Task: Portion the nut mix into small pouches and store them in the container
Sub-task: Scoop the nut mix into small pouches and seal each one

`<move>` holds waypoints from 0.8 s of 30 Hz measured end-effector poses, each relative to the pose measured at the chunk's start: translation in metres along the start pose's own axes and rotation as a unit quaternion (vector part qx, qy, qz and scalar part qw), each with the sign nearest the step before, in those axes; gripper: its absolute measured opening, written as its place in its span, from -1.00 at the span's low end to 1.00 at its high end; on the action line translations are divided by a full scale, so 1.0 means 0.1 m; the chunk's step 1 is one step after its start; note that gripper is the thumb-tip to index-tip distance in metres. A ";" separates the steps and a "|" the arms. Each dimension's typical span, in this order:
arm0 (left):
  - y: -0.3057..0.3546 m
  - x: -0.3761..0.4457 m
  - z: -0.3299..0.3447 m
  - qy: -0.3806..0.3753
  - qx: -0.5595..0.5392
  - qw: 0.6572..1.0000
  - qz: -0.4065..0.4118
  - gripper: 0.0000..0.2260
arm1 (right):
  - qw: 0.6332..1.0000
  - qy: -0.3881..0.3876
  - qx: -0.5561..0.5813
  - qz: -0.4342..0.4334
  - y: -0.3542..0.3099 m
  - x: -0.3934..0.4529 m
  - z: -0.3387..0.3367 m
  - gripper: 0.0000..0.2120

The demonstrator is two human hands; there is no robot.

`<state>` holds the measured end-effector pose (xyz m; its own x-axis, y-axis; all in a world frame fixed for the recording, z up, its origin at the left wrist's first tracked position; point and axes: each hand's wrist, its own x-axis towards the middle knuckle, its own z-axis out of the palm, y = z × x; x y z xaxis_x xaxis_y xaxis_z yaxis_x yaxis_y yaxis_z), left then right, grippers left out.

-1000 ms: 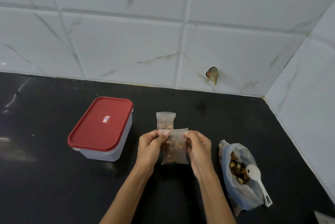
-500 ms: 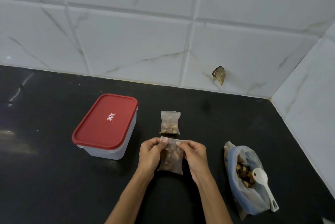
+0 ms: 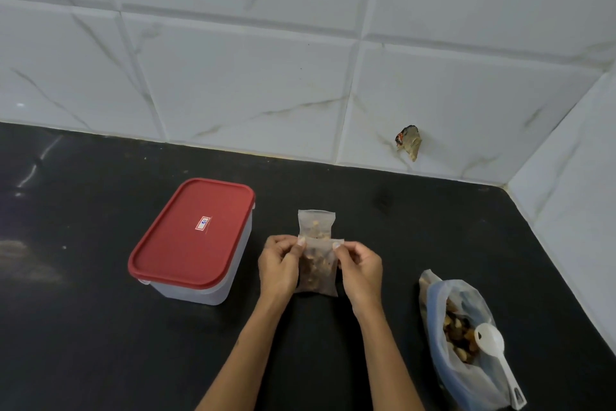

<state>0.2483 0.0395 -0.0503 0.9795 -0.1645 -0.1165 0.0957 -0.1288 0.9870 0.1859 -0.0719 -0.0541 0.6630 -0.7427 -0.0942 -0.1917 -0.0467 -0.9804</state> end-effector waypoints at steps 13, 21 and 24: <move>-0.17 0.24 0.03 0.062 0.095 0.987 0.113 -0.94 | 0.976 0.091 -0.121 -0.154 0.15 0.19 0.28 -0.85; -0.22 0.25 0.05 0.066 0.133 0.980 0.131 -0.89 | 0.975 0.107 -0.118 -0.152 0.20 0.19 0.29 -0.88; -0.23 0.26 0.07 0.074 0.138 0.978 0.139 -0.87 | 0.973 0.118 -0.126 -0.153 0.20 0.21 0.31 -0.87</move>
<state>0.2708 0.0313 -0.0765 0.9776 -0.0901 0.1903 -0.2101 -0.3623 0.9081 0.2179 -0.0678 -0.0808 0.5379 -0.7994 0.2676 -0.2013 -0.4301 -0.8801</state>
